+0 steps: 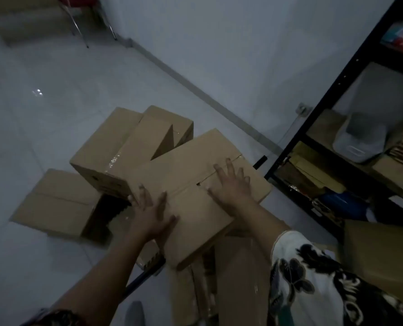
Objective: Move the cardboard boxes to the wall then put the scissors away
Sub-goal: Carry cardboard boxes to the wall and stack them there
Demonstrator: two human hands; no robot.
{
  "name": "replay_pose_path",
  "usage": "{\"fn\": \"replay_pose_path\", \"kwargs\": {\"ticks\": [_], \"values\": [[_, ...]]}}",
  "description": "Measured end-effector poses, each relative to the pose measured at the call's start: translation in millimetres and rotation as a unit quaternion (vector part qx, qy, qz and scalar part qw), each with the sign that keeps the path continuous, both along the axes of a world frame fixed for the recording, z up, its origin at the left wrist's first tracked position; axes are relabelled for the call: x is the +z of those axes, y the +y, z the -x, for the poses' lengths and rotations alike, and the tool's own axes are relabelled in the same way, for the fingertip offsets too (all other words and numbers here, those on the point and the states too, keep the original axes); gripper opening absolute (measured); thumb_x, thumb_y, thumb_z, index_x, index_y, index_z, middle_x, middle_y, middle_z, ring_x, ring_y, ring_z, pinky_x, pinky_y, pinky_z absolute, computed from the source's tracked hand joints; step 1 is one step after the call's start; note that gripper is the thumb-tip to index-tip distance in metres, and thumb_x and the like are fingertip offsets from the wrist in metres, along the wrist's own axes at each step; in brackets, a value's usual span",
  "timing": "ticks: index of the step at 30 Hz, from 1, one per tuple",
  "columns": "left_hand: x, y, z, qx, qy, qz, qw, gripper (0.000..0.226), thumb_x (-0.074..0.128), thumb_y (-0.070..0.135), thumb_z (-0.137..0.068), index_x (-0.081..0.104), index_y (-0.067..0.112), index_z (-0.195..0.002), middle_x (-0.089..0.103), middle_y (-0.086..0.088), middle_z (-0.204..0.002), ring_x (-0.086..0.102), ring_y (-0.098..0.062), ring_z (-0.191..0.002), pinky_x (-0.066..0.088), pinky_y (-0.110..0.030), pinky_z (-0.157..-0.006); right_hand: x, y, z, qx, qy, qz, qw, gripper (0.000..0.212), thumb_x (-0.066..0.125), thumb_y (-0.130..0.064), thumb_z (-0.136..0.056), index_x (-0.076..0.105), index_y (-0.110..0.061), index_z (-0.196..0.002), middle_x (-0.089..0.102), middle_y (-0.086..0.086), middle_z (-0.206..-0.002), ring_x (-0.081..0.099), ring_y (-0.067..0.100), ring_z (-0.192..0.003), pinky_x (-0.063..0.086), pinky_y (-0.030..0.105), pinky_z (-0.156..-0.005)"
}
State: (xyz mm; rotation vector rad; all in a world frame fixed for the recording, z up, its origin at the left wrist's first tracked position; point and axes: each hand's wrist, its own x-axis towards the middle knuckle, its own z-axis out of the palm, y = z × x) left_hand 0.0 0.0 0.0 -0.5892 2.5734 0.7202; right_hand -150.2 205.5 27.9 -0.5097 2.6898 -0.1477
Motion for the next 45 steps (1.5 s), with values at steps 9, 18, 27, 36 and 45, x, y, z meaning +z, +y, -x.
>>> {"fn": "replay_pose_path", "kwargs": {"ticks": [9, 18, 27, 36, 45], "values": [[-23, 6, 3, 0.029, 0.049, 0.016, 0.998, 0.095, 0.056, 0.065, -0.082, -0.006, 0.041, -0.151, -0.037, -0.009, -0.153, -0.014, -0.043, -0.145, 0.006, -0.055, -0.117, -21, 23, 60, 0.059, 0.034, -0.066, 0.996, 0.080, 0.036, -0.075, -0.088, 0.008, -0.040, -0.154, -0.010, -0.004, -0.164, 0.001, 0.046, -0.146, 0.013, 0.063, -0.113], [-35, 0, 5, 0.024, 0.073, 0.010, 0.997, 0.097, 0.061, 0.059, -0.083, -0.005, 0.038, -0.152, -0.030, -0.009, -0.156, -0.008, -0.032, -0.148, 0.014, -0.046, -0.116, -32, 22, 69, 0.047, 0.005, -0.030, 0.998, 0.089, 0.040, -0.080, -0.082, 0.003, -0.043, -0.153, -0.006, -0.009, -0.163, 0.012, 0.042, -0.142, 0.019, 0.058, -0.111], [-32, -13, 1, 0.036, 0.076, -0.038, 0.996, 0.097, 0.070, 0.056, -0.078, 0.009, 0.042, -0.152, -0.026, -0.004, -0.158, -0.003, -0.032, -0.148, 0.021, -0.046, -0.116, -22, 22, 48, -0.002, 0.003, -0.013, 1.000, 0.091, 0.048, -0.080, -0.078, 0.009, -0.044, -0.153, -0.003, -0.005, -0.163, 0.012, 0.043, -0.141, 0.022, 0.058, -0.110], [-24, -30, -24, 0.039, 0.082, -0.070, 0.993, 0.096, 0.072, 0.051, -0.079, 0.012, 0.040, -0.152, -0.021, 0.002, -0.160, 0.007, -0.033, -0.148, 0.025, -0.048, -0.116, -17, 39, -23, -0.145, -0.031, 0.045, 0.988, 0.094, 0.060, -0.079, -0.070, 0.019, -0.049, -0.149, -0.013, 0.015, -0.160, 0.011, 0.043, -0.143, 0.017, 0.057, -0.113], [-33, -30, -50, 0.208, 0.111, -0.080, 0.969, 0.105, 0.074, 0.057, -0.072, 0.007, 0.044, -0.152, -0.028, -0.017, -0.156, 0.019, -0.052, -0.140, 0.029, -0.055, -0.113, -21, 39, -58, -0.140, -0.063, 0.034, 0.988, 0.095, 0.057, -0.077, -0.075, 0.001, -0.056, -0.148, 0.005, 0.012, -0.159, 0.015, 0.043, -0.141, 0.021, 0.058, -0.110]]}}
